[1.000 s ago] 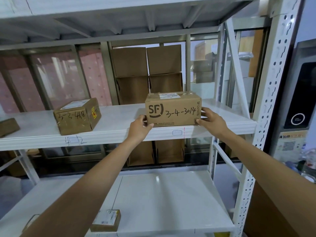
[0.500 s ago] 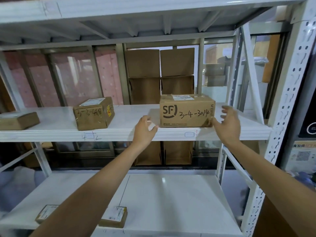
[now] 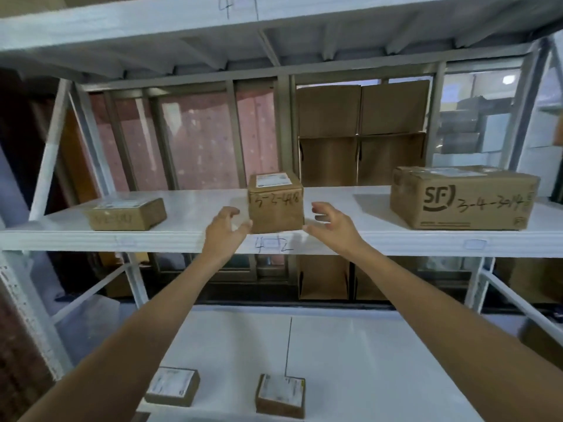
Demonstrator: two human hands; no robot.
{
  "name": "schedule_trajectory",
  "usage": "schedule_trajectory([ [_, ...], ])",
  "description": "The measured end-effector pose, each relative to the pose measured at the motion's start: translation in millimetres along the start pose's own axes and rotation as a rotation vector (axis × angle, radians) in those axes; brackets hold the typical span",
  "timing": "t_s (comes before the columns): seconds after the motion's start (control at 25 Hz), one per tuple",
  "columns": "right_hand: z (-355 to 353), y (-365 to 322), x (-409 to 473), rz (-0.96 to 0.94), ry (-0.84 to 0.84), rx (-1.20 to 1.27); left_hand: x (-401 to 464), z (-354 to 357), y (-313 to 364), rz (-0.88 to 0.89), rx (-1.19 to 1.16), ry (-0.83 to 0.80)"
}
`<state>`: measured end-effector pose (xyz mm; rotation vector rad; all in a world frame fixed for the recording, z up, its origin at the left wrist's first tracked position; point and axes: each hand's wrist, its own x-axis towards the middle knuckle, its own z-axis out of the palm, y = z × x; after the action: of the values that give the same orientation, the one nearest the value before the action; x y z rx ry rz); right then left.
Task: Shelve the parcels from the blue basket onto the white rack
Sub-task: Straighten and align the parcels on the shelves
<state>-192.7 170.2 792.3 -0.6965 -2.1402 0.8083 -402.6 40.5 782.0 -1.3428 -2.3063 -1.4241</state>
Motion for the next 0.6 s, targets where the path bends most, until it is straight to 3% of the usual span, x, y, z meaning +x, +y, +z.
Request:
schedule_trajectory([
  [0.08, 15.7, 5.3, 6.5, 0.06, 0.057, -0.089, 10.3, -2.6, -18.5, 0.032, 0.022, -0.253],
  [0.12, 19.7, 6.4, 8.7, 0.07, 0.08, -0.141, 13.8, -1.1, -25.4, 0.071, 0.063, -0.288],
  [0.32, 23.7, 1.3, 11.3, 0.099, 0.117, -0.128, 19.2, 16.9, -29.5, 0.125, 0.188, -0.157],
  [0.6, 31.7, 0.4, 7.9, 0.083, 0.134, -0.231, 24.6, 19.5, -28.8, 0.093, 0.246, -0.159],
])
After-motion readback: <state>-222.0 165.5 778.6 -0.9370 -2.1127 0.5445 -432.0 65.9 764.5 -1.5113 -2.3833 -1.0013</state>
